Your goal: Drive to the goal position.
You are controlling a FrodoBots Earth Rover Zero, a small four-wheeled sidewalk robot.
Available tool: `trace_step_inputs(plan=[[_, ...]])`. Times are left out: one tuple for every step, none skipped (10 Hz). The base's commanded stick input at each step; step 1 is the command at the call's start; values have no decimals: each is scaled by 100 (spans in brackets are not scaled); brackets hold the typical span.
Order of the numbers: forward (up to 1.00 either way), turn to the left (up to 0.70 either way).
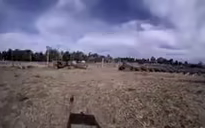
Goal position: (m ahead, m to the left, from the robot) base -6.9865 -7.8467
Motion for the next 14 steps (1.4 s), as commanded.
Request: trace_step_inputs(plan=[[39, 35], [70, 27], [70, 27], [70, 27], [70, 27], [70, 27], [70, 27], [70, 27], [70, 27], [70, 27], [70, 27], [70, 27], [70, 27], [70, 27]])
